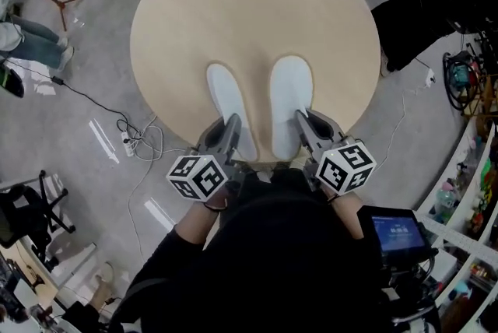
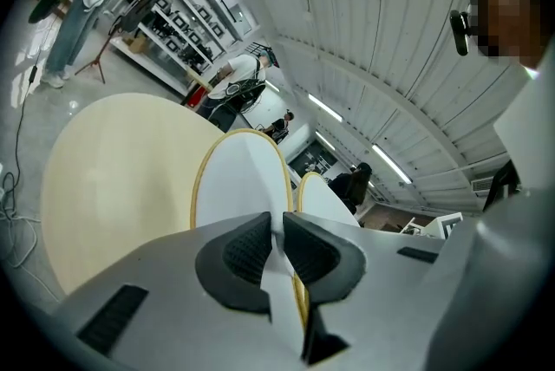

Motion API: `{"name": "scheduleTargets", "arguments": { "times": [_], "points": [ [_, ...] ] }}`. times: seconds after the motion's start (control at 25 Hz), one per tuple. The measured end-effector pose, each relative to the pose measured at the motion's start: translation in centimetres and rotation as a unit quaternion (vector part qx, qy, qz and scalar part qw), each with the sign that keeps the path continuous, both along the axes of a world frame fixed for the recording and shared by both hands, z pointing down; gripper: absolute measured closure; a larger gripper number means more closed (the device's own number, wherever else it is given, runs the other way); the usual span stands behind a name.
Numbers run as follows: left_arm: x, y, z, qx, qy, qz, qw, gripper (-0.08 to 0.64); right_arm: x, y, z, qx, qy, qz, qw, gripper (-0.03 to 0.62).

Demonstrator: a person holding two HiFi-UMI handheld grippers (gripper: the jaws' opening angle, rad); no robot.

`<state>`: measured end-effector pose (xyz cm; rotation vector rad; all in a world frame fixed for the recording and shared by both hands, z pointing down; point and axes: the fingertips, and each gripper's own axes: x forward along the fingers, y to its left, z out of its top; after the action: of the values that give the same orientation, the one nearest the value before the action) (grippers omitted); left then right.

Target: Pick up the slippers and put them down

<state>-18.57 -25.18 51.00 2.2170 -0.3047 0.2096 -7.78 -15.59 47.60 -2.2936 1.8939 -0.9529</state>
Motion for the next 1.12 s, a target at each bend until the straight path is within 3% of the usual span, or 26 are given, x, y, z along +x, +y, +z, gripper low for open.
{"name": "scheduleTargets", "arguments": {
  "times": [0.32,0.84,1.12],
  "points": [
    [2.9,3.9,-1.0,0.019,-0.018,-0.005,0.9996,0.522,3.0,3.4,0.4,0.035,-0.023,0.000,0.999,0.560],
    [12.6,16.8,-2.2,0.063,-0.059,-0.059,0.9945,0.522,13.5,14.0,0.0,0.077,-0.053,-0.060,0.994,0.560],
    [17.5,23.7,-1.4,0.052,-0.059,-0.081,0.9936,0.522,18.5,19.5,0.4,0.082,-0.048,-0.092,0.991,0.560]
  ]
}}
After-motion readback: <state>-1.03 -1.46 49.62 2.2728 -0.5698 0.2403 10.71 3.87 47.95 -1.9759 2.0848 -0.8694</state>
